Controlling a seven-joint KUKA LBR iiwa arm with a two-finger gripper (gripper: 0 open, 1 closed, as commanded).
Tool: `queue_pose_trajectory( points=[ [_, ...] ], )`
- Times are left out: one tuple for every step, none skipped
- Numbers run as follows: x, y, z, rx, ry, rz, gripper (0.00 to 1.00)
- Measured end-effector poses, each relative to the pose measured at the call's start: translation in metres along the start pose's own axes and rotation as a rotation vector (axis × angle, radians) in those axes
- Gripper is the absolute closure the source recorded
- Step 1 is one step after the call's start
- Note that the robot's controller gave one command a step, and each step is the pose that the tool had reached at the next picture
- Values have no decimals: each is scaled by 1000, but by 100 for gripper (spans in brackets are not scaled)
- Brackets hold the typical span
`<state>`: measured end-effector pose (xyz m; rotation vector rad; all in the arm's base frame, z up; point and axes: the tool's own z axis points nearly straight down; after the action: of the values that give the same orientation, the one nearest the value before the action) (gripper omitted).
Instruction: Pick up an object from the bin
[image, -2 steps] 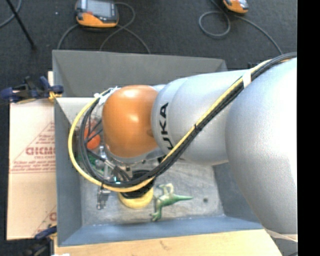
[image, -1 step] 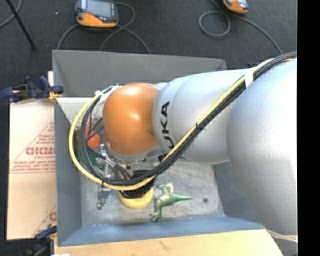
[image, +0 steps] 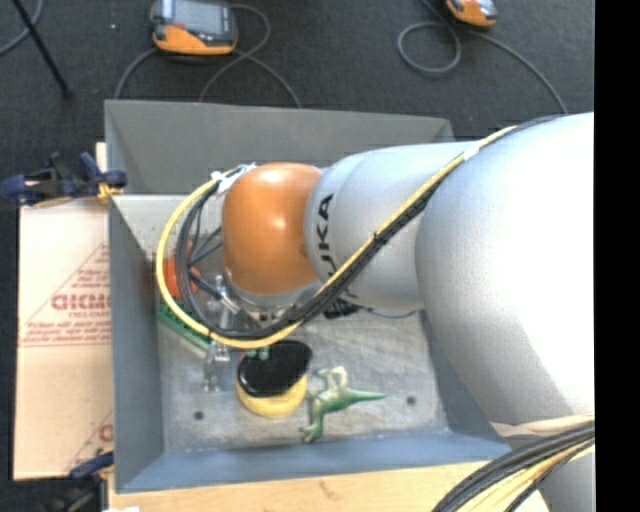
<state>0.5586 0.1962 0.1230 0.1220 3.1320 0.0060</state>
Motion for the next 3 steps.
queue_pose_trajectory(
  points=[
    [-29, 12, 10, 6, 10, -19, 0],
    [-38, 23, -15, 1, 3, 53, 0],
    [-47, -8, 50, 2, 2, 153, 0]
  ],
)
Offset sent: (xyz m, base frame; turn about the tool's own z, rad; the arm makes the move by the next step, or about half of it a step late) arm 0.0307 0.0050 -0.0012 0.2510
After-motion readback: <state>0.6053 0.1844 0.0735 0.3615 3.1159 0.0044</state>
